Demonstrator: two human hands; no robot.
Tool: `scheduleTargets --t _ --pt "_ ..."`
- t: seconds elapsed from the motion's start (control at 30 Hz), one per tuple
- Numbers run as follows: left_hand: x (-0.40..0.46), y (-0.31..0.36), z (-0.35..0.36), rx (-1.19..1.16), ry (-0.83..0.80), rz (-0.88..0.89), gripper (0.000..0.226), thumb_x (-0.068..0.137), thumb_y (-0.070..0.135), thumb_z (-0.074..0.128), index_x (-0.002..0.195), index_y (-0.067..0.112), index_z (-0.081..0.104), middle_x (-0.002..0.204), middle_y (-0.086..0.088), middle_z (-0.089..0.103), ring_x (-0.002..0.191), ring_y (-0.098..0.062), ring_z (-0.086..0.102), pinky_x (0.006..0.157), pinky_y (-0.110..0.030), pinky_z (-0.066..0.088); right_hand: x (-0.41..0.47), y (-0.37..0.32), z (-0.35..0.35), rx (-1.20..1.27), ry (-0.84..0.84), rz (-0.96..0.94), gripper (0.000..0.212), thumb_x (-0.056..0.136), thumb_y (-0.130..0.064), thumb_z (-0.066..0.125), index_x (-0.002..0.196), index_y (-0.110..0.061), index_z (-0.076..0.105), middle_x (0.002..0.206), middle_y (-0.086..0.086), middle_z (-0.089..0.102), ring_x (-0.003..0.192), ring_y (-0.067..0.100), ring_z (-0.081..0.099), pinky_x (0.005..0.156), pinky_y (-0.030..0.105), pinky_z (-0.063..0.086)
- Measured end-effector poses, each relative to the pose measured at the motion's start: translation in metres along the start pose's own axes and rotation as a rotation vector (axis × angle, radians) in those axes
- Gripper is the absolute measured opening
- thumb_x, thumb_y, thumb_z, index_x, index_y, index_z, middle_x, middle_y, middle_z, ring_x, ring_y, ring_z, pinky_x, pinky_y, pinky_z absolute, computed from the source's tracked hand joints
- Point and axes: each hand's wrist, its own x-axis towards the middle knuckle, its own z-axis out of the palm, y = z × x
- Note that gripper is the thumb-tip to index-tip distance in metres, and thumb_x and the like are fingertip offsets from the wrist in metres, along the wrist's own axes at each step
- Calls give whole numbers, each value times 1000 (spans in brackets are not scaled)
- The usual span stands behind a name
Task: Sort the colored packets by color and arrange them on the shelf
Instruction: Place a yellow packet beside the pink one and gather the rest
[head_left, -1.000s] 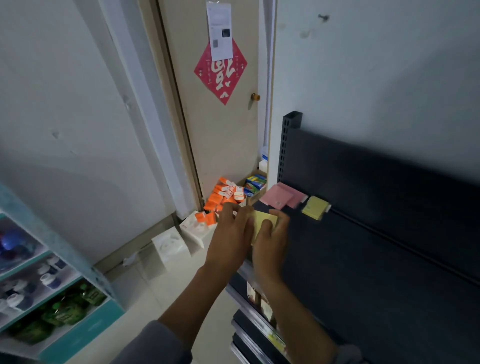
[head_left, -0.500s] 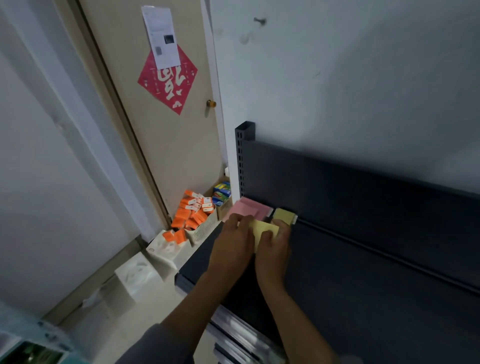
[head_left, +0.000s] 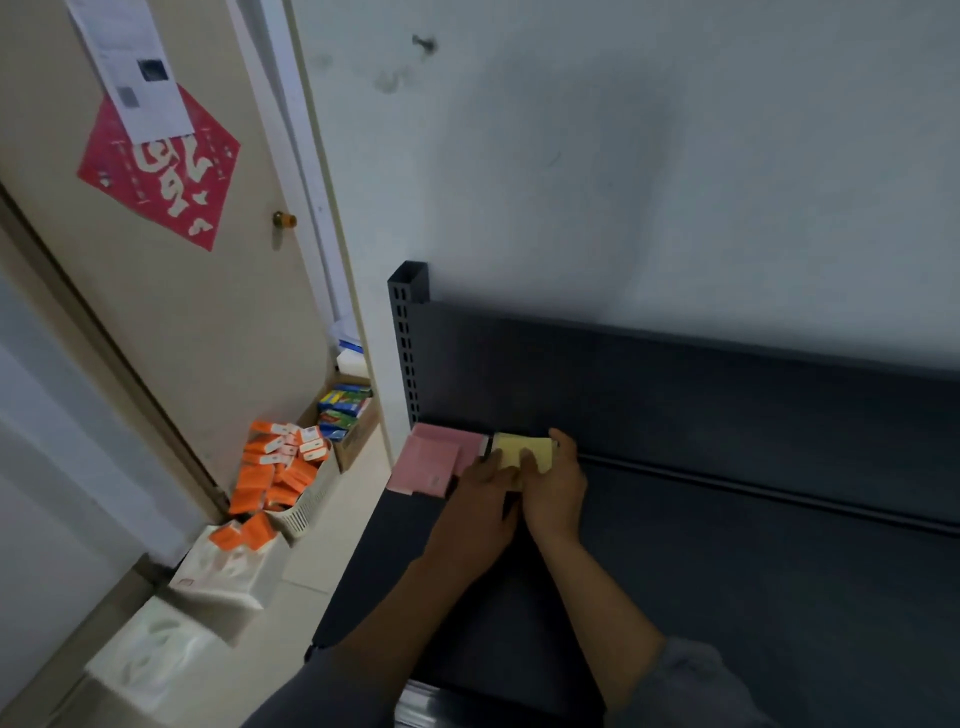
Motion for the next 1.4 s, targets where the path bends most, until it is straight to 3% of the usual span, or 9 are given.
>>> scheduleTargets --t 0.17,0.3,0.43,0.6,0.73,0.9,1.03,1.23,1.4 --pt "0 -7 0 14 -26 -1 45 100 21 54 145 15 53 159 -15 34 145 -28 31 116 -26 23 1 7 -3 -93 -48 -59 54 96 -18 64 147 -17 46 133 7 55 129 24 42 111 34 40" --pt "6 -12 -1 13 -4 -26 54 99 29 51 148 9 44 158 -12 35 141 -27 38 115 -37 38 5 8 -2 -158 -38 -145 42 95 -13 64 136 -10 58 132 9 61 124 28 52 107 33 42" --pt "9 -12 -6 33 46 -4 52 99 27 52 148 10 47 157 -12 37 142 -26 35 117 -36 35 5 13 1 -266 -30 -184 37 95 -18 63 132 -13 61 136 10 58 126 27 48 108 34 40" --pt "14 -12 -16 20 162 19 36 101 27 54 134 14 58 140 -7 52 125 -23 50 107 -33 41 -5 4 7 -428 65 -240 34 97 -18 59 130 -15 60 150 11 38 136 26 32 115 39 32" --pt "11 -25 -26 26 192 73 30 98 20 52 124 10 64 128 -11 61 113 -25 58 100 -37 47 -18 -12 20 -371 108 -345 32 89 -9 65 120 -17 66 140 7 44 131 24 37 109 35 31" --pt "9 -49 -28 82 181 126 61 90 41 37 119 -4 66 119 -25 66 108 -40 65 100 -54 51 -34 -18 33 -278 139 -406 22 90 -5 61 108 -16 68 122 2 53 118 18 43 99 40 45" --pt "6 -38 -34 16 192 211 27 94 19 56 117 8 66 119 -13 66 104 -28 64 92 -46 55 -46 -21 25 -259 167 -390 24 91 -3 56 108 -14 70 114 1 58 108 11 43 95 25 42" --pt "8 -5 -20 -27 189 336 22 96 13 59 116 19 65 119 0 58 103 -14 55 89 -32 49 -63 -19 -12 -267 238 -331 22 97 -6 54 110 -19 66 105 -12 58 100 5 48 87 8 37" --pt "16 47 9 -99 132 444 18 91 10 65 108 16 67 112 -1 58 96 -15 55 82 -35 49 -61 -6 -66 -321 338 -262 22 102 -14 50 117 -18 66 111 -7 65 101 5 53 92 22 46"
